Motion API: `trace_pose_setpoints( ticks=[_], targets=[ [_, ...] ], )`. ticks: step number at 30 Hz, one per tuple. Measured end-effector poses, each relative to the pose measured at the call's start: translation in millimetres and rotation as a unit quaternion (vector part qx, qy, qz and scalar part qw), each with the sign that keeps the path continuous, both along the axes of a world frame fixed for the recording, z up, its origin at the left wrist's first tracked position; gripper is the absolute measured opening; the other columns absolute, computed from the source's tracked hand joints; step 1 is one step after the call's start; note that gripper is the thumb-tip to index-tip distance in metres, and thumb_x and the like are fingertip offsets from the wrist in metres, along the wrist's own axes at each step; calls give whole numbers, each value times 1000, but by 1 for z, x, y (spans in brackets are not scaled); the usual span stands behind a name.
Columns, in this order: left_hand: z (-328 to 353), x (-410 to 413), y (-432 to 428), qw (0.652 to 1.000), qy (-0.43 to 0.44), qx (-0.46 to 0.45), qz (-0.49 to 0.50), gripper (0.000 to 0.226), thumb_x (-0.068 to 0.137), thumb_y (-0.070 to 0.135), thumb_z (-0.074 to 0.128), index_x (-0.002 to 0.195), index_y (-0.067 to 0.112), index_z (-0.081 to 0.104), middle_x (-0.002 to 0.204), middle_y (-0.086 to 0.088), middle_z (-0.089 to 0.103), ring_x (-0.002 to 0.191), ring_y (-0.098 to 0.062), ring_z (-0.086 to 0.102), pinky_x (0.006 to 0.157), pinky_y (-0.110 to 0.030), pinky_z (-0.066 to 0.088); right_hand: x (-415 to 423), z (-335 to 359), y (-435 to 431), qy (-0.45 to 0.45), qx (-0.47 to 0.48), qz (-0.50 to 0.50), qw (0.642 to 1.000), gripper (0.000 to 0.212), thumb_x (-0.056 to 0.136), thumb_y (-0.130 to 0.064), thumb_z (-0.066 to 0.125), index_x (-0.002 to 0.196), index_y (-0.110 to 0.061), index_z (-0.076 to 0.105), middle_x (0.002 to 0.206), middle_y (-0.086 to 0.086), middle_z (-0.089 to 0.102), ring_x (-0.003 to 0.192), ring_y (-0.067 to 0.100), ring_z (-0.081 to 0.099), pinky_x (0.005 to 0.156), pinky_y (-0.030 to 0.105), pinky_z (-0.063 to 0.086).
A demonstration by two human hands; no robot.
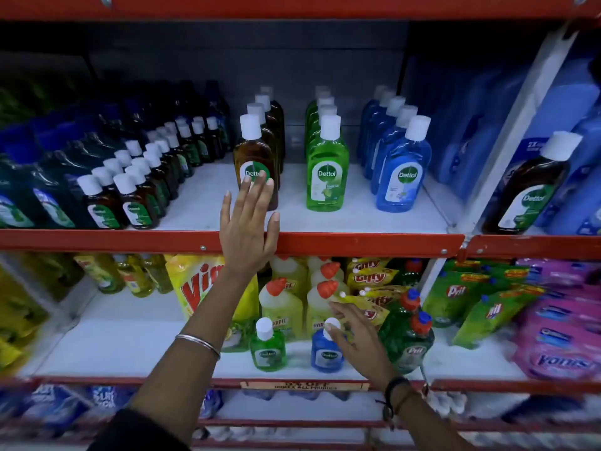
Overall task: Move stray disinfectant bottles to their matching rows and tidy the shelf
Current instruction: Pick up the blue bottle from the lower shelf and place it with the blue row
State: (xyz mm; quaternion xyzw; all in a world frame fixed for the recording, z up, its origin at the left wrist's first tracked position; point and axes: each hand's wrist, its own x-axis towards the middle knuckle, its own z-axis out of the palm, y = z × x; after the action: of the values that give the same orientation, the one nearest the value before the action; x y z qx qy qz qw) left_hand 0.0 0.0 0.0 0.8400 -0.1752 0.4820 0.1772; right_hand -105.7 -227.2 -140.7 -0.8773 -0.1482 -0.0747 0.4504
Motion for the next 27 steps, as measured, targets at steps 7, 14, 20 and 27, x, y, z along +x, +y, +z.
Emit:
trace_pose_setpoints(
  ticks=[7, 14, 20, 27],
  targets=[
    [-9, 13, -1, 996, -39, 33, 77, 52, 101, 42, 29, 151, 27, 28, 154, -1, 40, 145, -22, 32, 116, -50, 24, 6, -15, 0, 102, 62, -9, 993, 26, 81, -43, 70, 102, -34, 58, 105, -7, 63, 96, 10, 58, 82, 31, 49],
    [-11, 16, 0, 995, -41, 39, 88, 52, 101, 41, 28, 151, 27, 28, 153, -2, 41, 145, -23, 31, 118, -48, 21, 12, 27, -12, 85, 109, 23, 990, 27, 73, -35, 78, 96, -29, 66, 94, -6, 70, 85, 0, 63, 73, 11, 47],
    [-8, 13, -2, 995, -40, 34, 88, 51, 101, 38, 29, 150, 25, 31, 151, -3, 43, 144, -23, 33, 118, -44, 18, 6, 93, -23, 34, 230, -4, 973, 26, 65, -36, 79, 90, -31, 71, 89, -6, 74, 82, 14, 67, 70, 28, 57],
    [-6, 10, -2, 996, -21, 27, 79, 50, 101, 37, 30, 148, 23, 34, 151, -4, 44, 144, -23, 33, 116, -49, 24, 10, 182, -33, -135, 289, -44, 947, 22, 71, -32, 72, 93, -31, 69, 86, -4, 72, 81, 18, 65, 70, 32, 57]
  ],
)
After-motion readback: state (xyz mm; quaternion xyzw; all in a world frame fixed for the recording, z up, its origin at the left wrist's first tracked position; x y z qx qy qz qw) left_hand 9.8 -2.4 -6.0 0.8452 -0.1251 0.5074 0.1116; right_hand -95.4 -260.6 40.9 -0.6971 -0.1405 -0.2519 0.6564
